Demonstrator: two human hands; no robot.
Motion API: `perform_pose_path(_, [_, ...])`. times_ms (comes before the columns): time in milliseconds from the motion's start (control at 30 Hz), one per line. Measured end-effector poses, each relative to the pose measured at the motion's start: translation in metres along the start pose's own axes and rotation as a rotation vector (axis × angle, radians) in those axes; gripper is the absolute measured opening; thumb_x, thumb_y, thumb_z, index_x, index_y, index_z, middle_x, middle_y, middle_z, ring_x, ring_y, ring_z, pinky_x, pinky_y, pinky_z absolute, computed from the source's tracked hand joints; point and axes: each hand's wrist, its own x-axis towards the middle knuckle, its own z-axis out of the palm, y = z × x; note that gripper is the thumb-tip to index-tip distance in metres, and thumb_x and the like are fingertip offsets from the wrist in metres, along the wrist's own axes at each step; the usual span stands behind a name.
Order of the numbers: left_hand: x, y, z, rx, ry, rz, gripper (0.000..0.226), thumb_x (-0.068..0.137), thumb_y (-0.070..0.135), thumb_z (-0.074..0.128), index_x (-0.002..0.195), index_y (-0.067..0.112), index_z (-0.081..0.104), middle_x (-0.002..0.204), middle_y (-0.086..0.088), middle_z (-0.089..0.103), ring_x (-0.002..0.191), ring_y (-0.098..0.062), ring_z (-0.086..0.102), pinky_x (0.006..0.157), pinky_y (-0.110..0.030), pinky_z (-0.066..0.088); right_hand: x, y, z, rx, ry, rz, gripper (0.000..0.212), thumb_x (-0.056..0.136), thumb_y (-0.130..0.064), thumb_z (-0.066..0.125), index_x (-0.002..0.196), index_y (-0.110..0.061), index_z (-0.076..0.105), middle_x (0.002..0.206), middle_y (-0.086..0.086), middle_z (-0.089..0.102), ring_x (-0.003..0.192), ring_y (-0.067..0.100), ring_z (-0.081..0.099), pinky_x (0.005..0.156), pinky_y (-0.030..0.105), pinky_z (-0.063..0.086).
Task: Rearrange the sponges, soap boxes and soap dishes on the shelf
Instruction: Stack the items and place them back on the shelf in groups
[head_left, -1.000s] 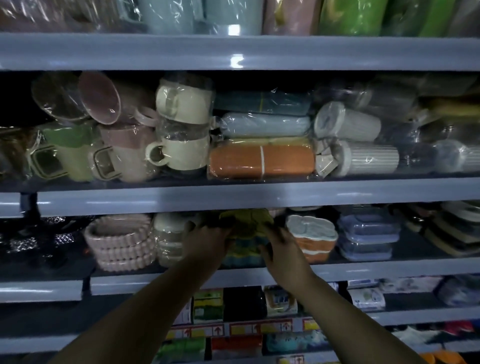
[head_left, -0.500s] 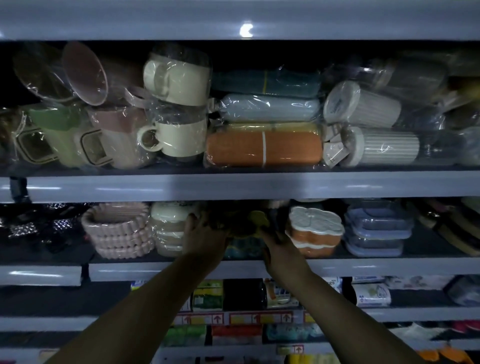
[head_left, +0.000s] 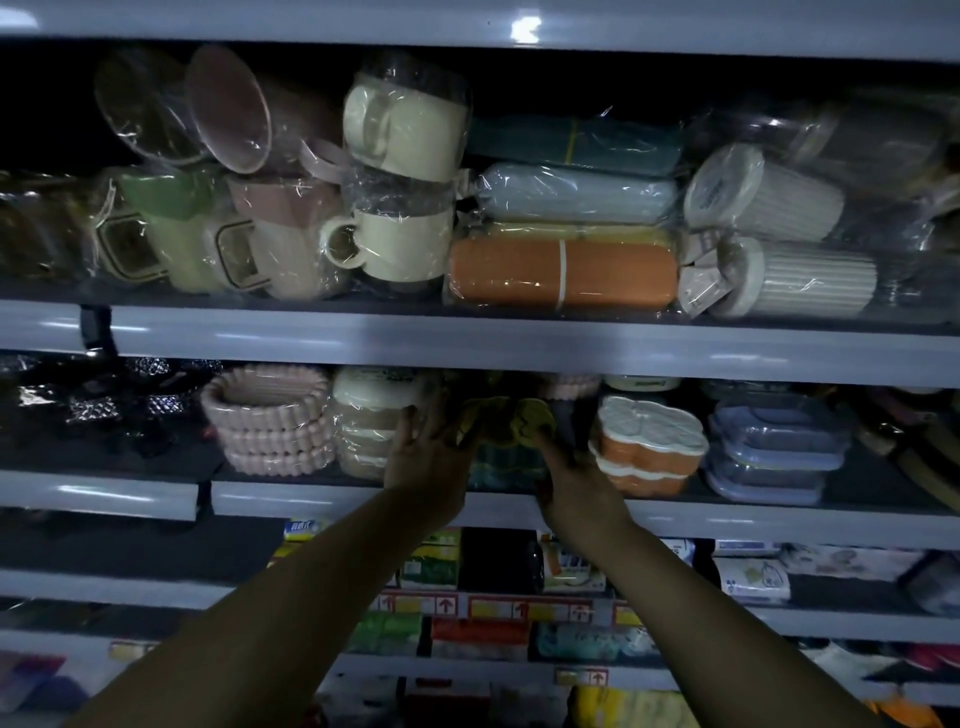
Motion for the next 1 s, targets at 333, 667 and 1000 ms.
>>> perform_pose_path(333, [-0.018, -0.029, 0.000, -0.052, 0.105, -0.116, 0.075, 0.094, 0.040, 0.046, 0.152, 0.025, 0.001, 0.161, -0.008, -0.003, 0.148, -0.029, -0.003, 0.114, -0.054, 0.012, -0.001, -0.033, 0.001, -0.109, 0.208, -0.077, 0.075, 0.081, -0.027, 0.063, 0.145, -0.015, 0.026, 0.151, 0.018, 0.031, 0.132, 0.042, 0.036, 0.099, 0.056, 0.042])
perform_pose_path(667, [-0.049, -0.094, 0.013, 0.009, 0.256, -0.327, 0.088, 0.069, 0.037, 0.071, 0.146, 0.023, 0.032, 0.149, -0.009, 0.039, 0.133, -0.029, 0.036, 0.090, -0.054, 0.044, 0.045, -0.116, 0.023, 0.030, 0.150, -0.410, 0.072, 0.086, -0.022, 0.056, 0.148, -0.022, 0.018, 0.158, 0.007, 0.013, 0.135, 0.030, 0.014, 0.108, 0.053, 0.030])
perform_pose_path(1000, [-0.061, -0.144, 0.020, 0.009, 0.186, -0.382, 0.075, 0.077, 0.041, 0.064, 0.143, 0.017, 0.039, 0.146, -0.010, 0.044, 0.132, -0.031, 0.040, 0.092, -0.054, 0.043, 0.053, -0.125, 0.038, -0.172, 0.251, -0.346, 0.066, 0.079, -0.032, 0.056, 0.140, -0.020, 0.034, 0.147, 0.009, 0.036, 0.130, 0.027, 0.026, 0.091, 0.061, 0.042])
